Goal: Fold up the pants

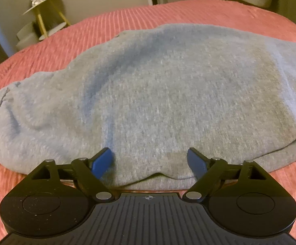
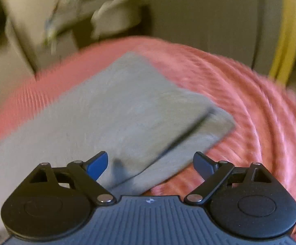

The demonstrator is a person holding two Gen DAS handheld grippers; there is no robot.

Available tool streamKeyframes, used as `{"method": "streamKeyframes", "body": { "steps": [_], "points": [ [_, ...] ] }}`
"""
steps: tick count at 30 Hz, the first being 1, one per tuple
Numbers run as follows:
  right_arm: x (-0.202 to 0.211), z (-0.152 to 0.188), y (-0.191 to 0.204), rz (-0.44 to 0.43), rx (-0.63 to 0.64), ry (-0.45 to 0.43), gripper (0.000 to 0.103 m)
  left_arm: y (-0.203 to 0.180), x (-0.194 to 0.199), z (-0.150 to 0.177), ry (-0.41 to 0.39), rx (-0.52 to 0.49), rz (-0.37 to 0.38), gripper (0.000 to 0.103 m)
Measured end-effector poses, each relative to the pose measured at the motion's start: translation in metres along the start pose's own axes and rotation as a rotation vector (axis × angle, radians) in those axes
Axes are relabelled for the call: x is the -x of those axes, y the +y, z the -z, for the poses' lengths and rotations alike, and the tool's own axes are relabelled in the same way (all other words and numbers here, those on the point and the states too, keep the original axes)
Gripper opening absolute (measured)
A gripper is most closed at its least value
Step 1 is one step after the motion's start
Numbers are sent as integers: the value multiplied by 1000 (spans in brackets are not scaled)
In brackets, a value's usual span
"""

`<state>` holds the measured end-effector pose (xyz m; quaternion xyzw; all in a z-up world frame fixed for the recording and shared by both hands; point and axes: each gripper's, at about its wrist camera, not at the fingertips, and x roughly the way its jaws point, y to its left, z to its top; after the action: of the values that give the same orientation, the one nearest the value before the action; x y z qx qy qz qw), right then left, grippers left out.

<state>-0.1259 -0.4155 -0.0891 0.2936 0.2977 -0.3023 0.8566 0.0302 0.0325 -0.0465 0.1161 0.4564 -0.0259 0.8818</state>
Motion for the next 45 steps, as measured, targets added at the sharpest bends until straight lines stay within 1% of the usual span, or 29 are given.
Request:
{"method": "streamKeyframes", "body": {
  "steps": [2, 4, 6, 10, 12, 14, 15, 16, 17, 18, 19, 22, 23, 24, 26, 27, 28, 30, 31, 32, 36, 39, 41, 42, 45],
  "points": [
    [7, 3, -41, -122, -188, -30, 100, -2, 0, 2, -14, -4, -6, 88],
    [10, 6, -69, -181, -294, -49, 101, -3, 0, 4, -22, -5, -12, 89],
    [12, 7, -84, -231, -337, -64, 103, -3, 0, 4, -27, 0, -14, 90],
    [9, 8, -101, -289, -436, -97, 103, -4, -1, 6, -33, 2, -20, 91],
    [5, 3, -103, -313, -466, -119, 103, -4, -1, 6, -35, 0, -24, 93],
    [-5, -4, -98, -315, -467, -107, 102, -3, -2, 6, -34, 4, -23, 94],
    [-11, -5, -94, -321, -457, -95, 95, -3, -2, 6, -33, 5, -24, 94],
    [-13, -7, -90, -330, -442, -84, 84, -2, -2, 6, -32, 7, -25, 95],
    [-18, -10, -85, -357, -428, -70, 48, -2, -3, 6, -32, 7, -25, 95],
    [-20, -10, -81, -390, -426, -47, 26, -2, -3, 6, -31, 8, -24, 95],
    [-23, -10, -78, -382, -421, -37, 26, -2, -3, 5, -30, 9, -24, 95],
    [-37, -10, -72, -300, -391, -19, 28, -2, -4, 6, -31, 8, -24, 96],
    [-41, -8, -72, -302, -408, -5, 29, -2, -3, 6, -32, 8, -23, 96],
    [-43, -7, -72, -321, -426, -8, 36, -2, -4, 6, -32, 8, -23, 96],
    [-39, -9, -70, -342, -430, -17, 42, -1, -4, 5, -30, 10, -22, 96],
    [-40, -10, -67, -336, -423, -15, 42, -1, -3, 5, -27, 11, -22, 96],
    [-41, -11, -64, -324, -410, -13, 41, -1, -3, 4, -24, 12, -22, 96],
    [-38, -12, -60, -299, -390, -17, 22, -1, 0, 3, -19, 18, -14, 95],
    [-37, -14, -59, -287, -389, -24, 18, 0, 1, 2, -17, 24, -5, 95],
    [-34, -12, -61, -284, -395, -35, 17, 2, 3, 3, -16, 32, 4, 95],
    [-33, -5, -66, -270, -408, -34, 15, 6, 8, 4, -5, 60, 25, 93],
    [-31, -5, -65, -264, -410, -41, 14, 10, 17, 3, -6, 87, 54, 92],
    [-28, -5, -63, -259, -416, -49, 15, 16, 25, 2, -20, 114, 81, 92],
    [-28, -6, -61, -249, -415, -47, 17, 19, 29, 2, -30, 127, 93, 92],
    [-34, -5, -58, -222, -404, -33, 18, 26, 37, 2, -65, 139, 110, 93]
  ]
}}
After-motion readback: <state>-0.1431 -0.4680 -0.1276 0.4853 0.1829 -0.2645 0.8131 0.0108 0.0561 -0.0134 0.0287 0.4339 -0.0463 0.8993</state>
